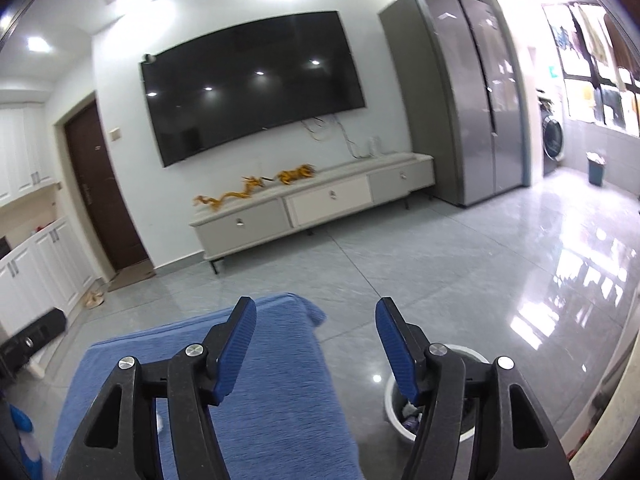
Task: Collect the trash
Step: 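Grasp white-gold snack bag with left tool while right tool grasps clear red-tied wrapper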
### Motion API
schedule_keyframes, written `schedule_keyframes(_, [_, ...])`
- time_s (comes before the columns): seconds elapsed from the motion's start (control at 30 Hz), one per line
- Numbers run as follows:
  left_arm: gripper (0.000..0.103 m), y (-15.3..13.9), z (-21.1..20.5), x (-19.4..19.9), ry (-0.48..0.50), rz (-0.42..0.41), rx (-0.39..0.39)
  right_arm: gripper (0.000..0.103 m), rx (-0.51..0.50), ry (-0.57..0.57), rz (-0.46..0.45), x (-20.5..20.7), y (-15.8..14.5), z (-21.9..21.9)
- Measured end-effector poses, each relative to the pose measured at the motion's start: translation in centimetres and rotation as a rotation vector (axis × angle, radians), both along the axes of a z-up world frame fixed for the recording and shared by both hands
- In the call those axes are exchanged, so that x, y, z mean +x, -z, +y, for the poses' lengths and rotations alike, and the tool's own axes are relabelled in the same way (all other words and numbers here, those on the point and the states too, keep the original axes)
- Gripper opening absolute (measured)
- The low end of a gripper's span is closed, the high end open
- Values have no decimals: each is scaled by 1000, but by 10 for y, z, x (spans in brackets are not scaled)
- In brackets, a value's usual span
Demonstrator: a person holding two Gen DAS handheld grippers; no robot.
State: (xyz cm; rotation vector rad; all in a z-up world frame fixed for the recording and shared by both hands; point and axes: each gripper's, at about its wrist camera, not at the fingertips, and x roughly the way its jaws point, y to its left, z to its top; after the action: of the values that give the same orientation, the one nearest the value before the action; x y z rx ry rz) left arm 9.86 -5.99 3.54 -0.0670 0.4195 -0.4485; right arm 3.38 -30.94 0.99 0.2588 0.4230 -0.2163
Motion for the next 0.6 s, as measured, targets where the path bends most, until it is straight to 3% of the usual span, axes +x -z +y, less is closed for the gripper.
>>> schedule_keyframes(0.2, [73,-19,75,-38,-134,-90,17,61,-29,-108,-47,-11,-16,39])
schedule_keyframes(0.6, [73,-5,148,-69,-239,-82,49,61,-38,-266,-80,-14,-21,90])
